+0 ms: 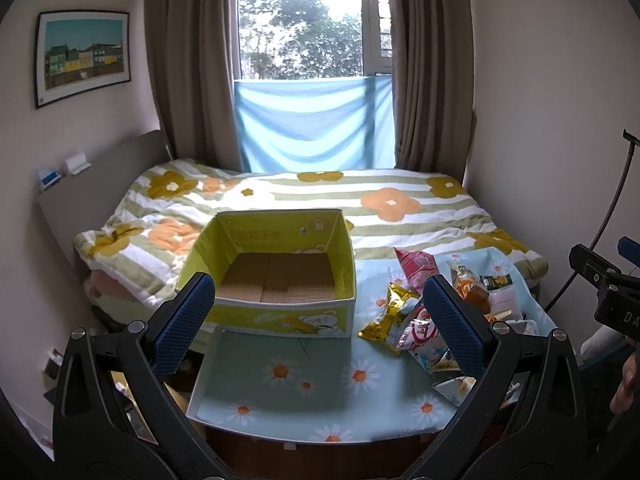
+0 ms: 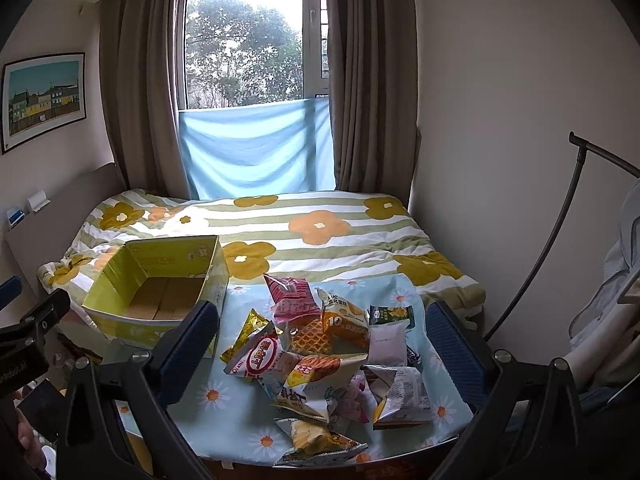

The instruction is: Organize snacks

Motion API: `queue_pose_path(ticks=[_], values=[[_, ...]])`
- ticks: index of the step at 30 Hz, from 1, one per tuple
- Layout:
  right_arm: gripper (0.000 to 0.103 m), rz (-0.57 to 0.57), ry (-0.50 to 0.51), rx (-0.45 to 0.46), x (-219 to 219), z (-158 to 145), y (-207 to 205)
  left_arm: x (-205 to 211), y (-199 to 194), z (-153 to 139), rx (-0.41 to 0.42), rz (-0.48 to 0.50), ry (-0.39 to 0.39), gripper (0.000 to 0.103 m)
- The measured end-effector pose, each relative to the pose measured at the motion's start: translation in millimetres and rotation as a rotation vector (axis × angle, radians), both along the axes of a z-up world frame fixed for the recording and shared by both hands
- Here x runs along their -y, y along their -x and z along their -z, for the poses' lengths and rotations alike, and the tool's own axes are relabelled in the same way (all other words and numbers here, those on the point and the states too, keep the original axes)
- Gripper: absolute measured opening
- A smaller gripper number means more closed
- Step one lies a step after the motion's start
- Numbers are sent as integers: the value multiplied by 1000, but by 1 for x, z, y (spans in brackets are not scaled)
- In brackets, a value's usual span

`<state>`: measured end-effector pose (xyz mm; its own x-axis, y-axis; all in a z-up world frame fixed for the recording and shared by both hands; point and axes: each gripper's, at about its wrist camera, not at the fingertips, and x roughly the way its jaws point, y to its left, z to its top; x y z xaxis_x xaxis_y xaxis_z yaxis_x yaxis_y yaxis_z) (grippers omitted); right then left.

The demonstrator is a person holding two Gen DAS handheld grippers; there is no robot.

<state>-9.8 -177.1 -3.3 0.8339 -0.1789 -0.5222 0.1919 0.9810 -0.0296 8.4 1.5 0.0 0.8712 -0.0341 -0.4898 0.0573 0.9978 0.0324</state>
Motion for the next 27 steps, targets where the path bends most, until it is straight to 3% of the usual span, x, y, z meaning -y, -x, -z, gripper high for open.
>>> queue_pose_path(ticks=[27], values=[[103, -1, 0, 2, -2, 1, 0, -2, 5, -1, 5, -5, 1, 103]])
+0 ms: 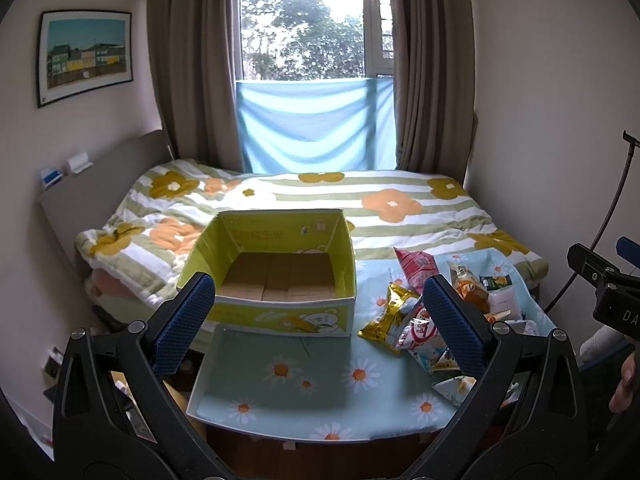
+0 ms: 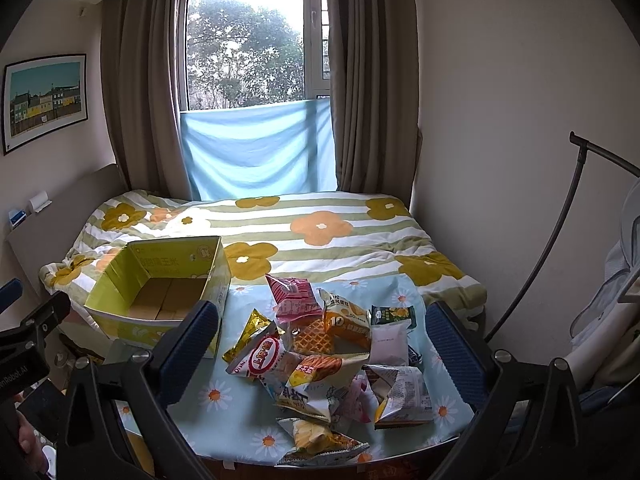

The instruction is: Organize snacks

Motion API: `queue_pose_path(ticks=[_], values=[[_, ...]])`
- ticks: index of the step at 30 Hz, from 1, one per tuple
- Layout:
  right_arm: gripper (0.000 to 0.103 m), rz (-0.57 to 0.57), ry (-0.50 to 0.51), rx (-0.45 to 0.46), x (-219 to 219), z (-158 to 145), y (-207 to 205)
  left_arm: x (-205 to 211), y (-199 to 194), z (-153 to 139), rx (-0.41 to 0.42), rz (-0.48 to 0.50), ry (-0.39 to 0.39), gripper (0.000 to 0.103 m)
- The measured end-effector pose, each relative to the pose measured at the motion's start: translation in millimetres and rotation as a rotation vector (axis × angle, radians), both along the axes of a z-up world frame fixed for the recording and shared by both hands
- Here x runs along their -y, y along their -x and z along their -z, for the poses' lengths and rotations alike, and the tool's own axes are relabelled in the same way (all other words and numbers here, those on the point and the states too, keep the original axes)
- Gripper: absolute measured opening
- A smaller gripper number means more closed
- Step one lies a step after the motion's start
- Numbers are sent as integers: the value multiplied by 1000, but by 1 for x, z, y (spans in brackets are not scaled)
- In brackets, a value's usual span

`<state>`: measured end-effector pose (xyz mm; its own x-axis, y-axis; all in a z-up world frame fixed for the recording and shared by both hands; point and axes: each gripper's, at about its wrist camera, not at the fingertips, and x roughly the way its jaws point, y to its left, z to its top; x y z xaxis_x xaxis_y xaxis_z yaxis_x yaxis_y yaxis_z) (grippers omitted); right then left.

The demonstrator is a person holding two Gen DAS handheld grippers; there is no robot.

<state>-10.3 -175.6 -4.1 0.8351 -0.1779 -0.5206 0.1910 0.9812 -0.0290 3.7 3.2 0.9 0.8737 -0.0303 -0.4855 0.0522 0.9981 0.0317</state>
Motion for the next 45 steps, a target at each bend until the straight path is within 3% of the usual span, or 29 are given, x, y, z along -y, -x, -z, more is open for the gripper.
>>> queue_pose_path(ticks=[29, 37, 45], values=[[103, 13, -4, 18, 4, -5, 1, 4, 6, -2, 7, 4, 0, 103], [103, 112, -14, -43, 40, 4, 2, 18, -19, 12, -109, 106, 27, 103], [103, 158, -54, -170, 79, 54, -1, 60, -51, 66, -279, 238, 37, 103]])
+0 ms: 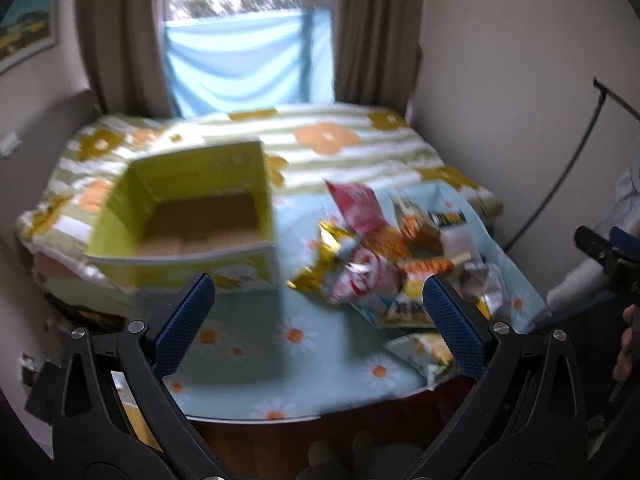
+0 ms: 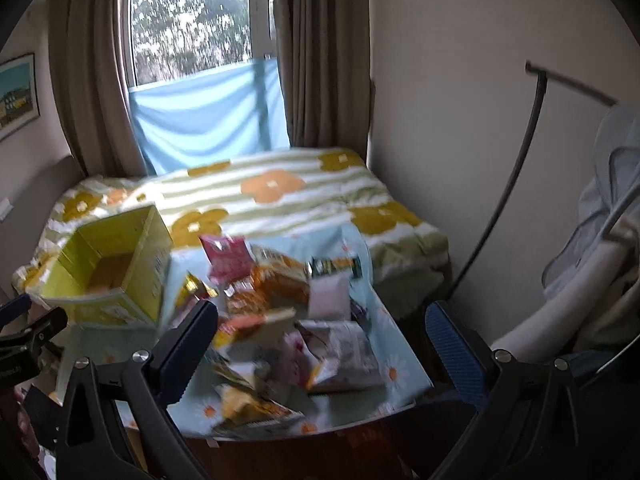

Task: Organize snacks
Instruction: 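Grasp the white snack bag with the right tool while the left grasps the fries bag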

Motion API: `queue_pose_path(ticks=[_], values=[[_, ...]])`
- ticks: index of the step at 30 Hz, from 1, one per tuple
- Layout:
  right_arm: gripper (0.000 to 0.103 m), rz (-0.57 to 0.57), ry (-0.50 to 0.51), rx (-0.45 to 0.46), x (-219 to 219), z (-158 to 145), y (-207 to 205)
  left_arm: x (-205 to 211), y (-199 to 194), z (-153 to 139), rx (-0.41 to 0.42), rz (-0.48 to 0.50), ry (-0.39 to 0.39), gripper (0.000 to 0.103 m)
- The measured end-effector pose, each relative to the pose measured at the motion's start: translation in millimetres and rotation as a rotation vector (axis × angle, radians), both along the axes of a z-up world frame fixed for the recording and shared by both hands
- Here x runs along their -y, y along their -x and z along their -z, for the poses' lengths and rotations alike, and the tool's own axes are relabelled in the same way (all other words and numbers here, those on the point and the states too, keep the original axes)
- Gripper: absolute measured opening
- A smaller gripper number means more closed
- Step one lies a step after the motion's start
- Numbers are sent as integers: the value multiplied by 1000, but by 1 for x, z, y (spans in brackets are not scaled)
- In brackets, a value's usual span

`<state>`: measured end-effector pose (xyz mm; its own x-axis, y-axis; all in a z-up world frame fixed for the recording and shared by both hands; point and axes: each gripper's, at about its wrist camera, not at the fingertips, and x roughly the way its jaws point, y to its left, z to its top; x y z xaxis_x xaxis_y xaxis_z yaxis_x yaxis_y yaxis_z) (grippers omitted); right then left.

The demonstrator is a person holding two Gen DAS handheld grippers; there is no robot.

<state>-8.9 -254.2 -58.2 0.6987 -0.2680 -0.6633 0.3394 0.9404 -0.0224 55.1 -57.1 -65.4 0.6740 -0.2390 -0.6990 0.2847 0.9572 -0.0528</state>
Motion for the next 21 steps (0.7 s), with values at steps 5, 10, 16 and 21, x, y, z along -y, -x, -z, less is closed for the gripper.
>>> queue_pose_path(ticks=[5, 10, 16, 21], values=[[103, -18, -102, -97, 29, 45, -11, 45, -18, 37, -114, 84, 25, 103], [103, -55, -202, -197, 64, 93, -30, 92, -40, 73, -217, 134, 28, 103], [103, -119, -267, -308, 89, 141, -51, 142, -70, 125, -343, 150, -8, 102], [103, -172, -328, -360, 98, 168, -69, 158, -85, 151, -410, 144, -43, 88]])
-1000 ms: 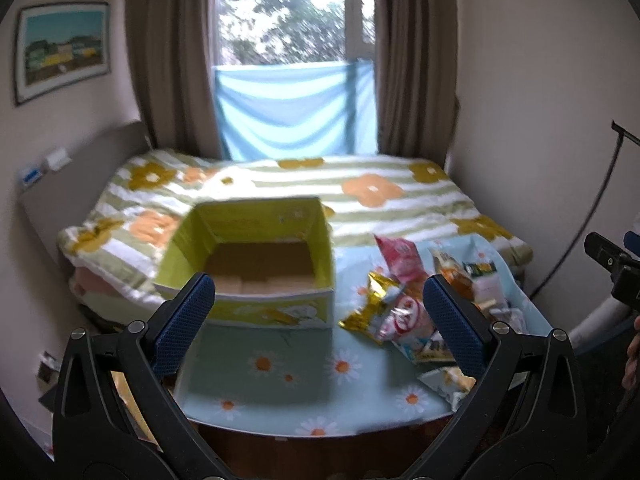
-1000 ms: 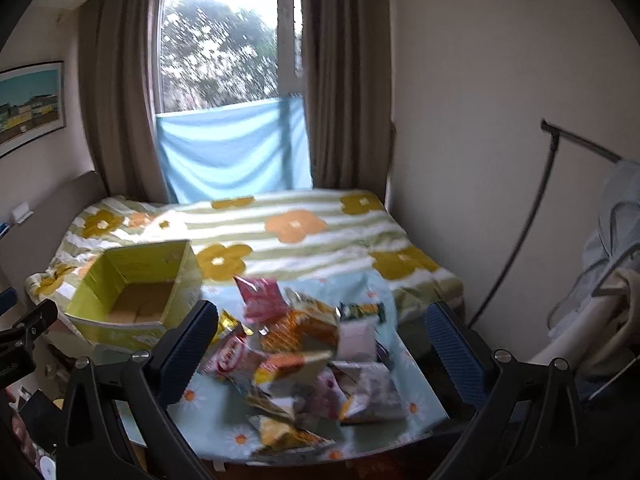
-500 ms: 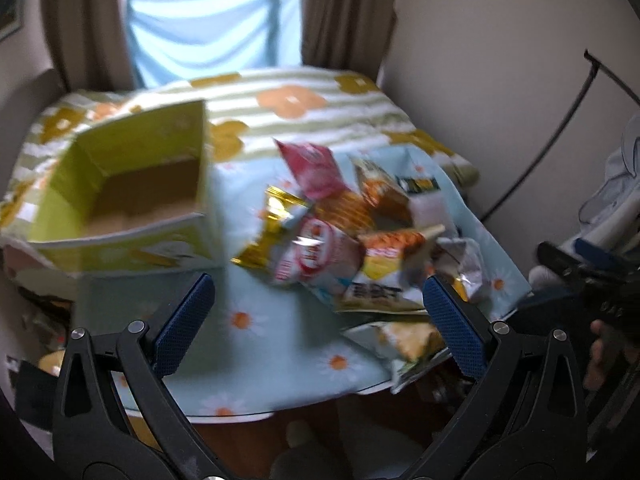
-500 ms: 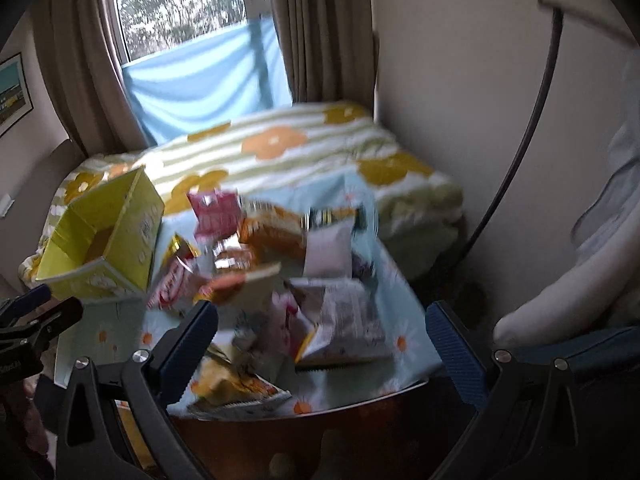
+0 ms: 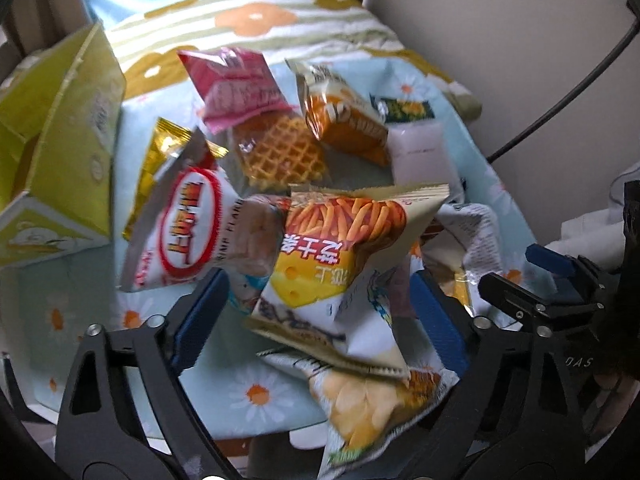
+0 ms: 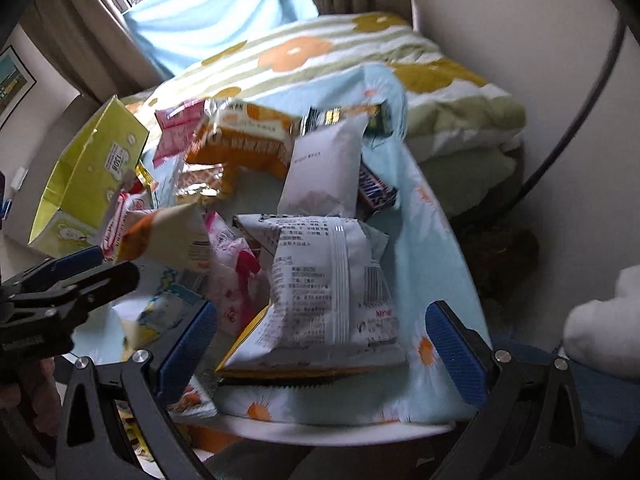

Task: Organize snacks
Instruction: 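Grasp the white snack bag with the right tool while the left grasps the fries bag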

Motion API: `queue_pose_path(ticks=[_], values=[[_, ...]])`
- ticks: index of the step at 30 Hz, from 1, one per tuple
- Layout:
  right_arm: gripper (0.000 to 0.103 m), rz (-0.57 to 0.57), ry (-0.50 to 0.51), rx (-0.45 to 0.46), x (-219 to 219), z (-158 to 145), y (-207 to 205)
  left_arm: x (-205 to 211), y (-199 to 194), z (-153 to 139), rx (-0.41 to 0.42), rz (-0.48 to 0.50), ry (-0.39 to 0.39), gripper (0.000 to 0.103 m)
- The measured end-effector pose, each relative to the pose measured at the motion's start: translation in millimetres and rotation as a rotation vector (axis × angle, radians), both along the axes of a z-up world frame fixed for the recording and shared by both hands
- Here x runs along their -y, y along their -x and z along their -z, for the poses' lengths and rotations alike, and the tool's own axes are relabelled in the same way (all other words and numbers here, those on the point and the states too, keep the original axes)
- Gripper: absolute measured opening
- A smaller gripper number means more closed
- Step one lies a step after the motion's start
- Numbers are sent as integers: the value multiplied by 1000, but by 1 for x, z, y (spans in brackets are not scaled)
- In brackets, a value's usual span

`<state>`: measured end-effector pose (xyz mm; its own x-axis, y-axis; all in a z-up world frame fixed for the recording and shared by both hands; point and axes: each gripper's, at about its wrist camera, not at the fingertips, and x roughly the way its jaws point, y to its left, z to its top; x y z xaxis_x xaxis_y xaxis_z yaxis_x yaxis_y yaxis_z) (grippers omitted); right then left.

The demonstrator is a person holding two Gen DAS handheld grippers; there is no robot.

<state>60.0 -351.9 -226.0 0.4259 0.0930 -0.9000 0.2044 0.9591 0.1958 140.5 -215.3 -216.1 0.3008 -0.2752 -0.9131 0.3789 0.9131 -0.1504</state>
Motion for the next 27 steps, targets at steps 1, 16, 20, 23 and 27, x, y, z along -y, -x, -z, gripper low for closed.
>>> queue_pose_path(ticks=[1, 16, 20, 23, 27], values=[[103, -9, -9, -8, 1, 4, -3, 3, -2, 5, -11, 0, -5, 87], [103, -84, -65, -46, 9, 26, -28, 12, -8, 26, -83, -9, -18, 56], [93, -99, -64, -51, 7, 25, -31, 11, -3, 22, -75, -9, -14, 51], [84, -103, -36, -64, 7, 27, -30, 12, 0, 17, -58, -6, -19, 48], [65, -90, -19, -70, 11, 26, -29, 12, 2, 13, -45, -5, -13, 46]])
